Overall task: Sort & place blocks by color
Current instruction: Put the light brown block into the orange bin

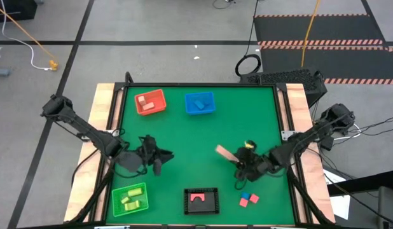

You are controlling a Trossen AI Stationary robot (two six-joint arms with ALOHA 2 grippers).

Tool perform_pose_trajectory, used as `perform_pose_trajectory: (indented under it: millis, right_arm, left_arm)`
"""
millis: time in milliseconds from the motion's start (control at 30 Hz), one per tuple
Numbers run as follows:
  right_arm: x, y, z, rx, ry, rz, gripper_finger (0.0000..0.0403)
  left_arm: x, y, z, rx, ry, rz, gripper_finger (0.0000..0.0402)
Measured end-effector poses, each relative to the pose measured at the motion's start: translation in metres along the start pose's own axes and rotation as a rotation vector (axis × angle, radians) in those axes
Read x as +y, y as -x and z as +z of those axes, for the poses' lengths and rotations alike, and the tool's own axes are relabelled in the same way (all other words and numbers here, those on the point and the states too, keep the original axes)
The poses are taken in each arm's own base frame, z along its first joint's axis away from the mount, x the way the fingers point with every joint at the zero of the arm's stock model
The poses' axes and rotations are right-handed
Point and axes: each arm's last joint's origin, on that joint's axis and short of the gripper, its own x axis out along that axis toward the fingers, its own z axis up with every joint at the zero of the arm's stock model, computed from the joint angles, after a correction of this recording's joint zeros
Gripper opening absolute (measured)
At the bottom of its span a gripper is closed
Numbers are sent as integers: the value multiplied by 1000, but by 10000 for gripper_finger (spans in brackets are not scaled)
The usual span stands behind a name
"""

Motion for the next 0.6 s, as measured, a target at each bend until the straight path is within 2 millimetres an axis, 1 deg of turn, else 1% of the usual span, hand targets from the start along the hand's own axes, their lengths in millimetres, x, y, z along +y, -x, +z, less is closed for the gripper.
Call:
perform_pose_trajectory:
  millis: [133, 300, 400, 467, 600]
  right_arm:
    - [0, -10, 31, -165, 89, 58, 110]
    - [-5, -16, 58, -316, 170, 64, 110]
    - [-11, -19, 66, -351, 203, 41, 110]
    - [-13, -20, 70, -366, 210, 30, 110]
    - [-14, -28, 72, -381, 262, 6, 110]
  left_arm:
    - [8, -18, 1, 42, -16, 44, 109]
    - [17, -37, 5, 81, -51, 61, 112]
    - [18, -47, 11, 66, -74, 33, 130]
    - [18, -54, 17, 25, -109, 11, 147]
    - [18, -65, 28, -61, -126, -12, 175]
